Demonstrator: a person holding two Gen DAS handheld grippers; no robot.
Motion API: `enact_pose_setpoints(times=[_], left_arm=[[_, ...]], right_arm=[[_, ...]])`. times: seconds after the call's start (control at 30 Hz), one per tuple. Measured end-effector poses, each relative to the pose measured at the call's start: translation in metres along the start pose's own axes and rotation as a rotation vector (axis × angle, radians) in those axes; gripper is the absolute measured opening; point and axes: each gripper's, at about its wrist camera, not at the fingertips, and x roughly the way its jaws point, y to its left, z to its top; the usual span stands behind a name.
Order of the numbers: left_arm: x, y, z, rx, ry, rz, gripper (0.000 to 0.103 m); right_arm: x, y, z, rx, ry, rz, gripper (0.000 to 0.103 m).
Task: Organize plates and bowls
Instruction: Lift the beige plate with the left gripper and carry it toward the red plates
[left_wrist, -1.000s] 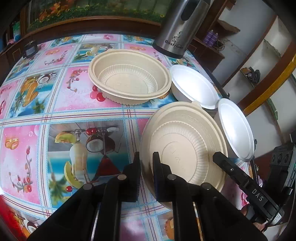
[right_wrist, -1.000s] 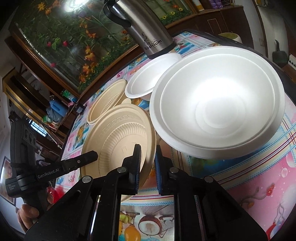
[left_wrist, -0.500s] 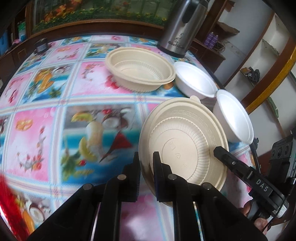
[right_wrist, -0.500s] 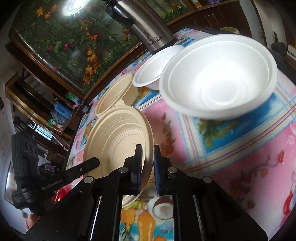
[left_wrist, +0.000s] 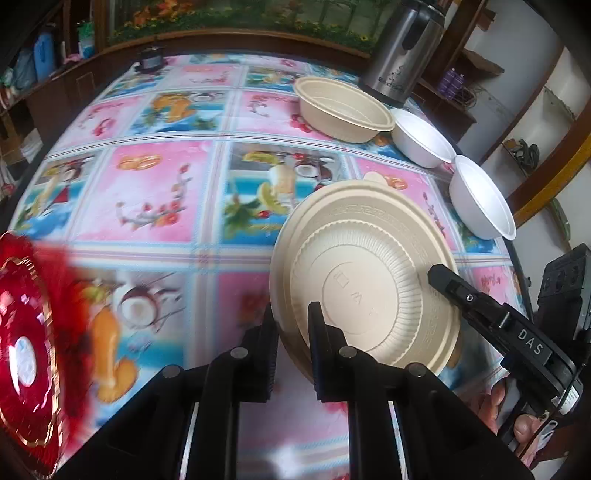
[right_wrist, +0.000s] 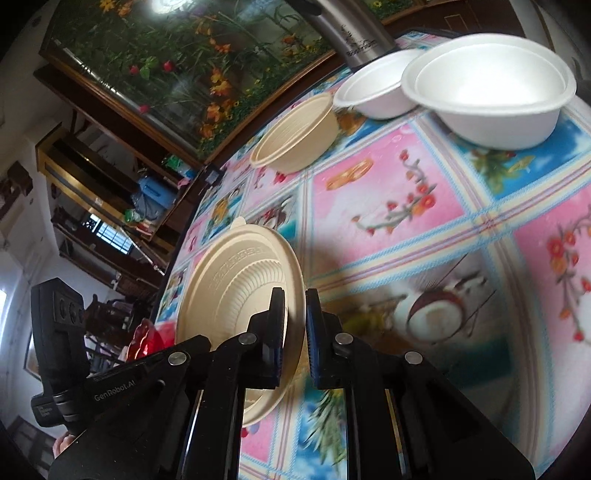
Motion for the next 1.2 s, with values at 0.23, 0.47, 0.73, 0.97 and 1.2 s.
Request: enact_pose_setpoints(times=[0.23, 0.47, 0.73, 0.97, 1.2], left_arm=[[-0.018, 0.009, -0.021, -0.003, -0.018, 0.044, 0.014], [-0.064, 0.026, -0.033, -0.018, -0.114, 0.085, 0.014], [-0.132, 0.070, -0.036, -0.077, -0.269, 0.171, 0.014], [-0.163, 0.134, -0.039, -0.198, -0.322, 0.254, 0.014], [-0.147, 0.187, -0.041, -0.305, -0.260, 0.350, 0.014]], right_arm=[[-0.002, 0.011, -0.022, -0.002, 0.020, 0.041, 0.010], [-0.011, 0.047, -0.037, -0.041, 0.027, 0.100, 0.011], [0.002, 0.123, -0.038, -0.141, 0.045, 0.210, 0.011], [0.061, 0.190, -0.048, -0.179, 0.150, 0.311, 0.011], [0.126, 0.234, -0.077, -0.220, 0.272, 0.300, 0.011]])
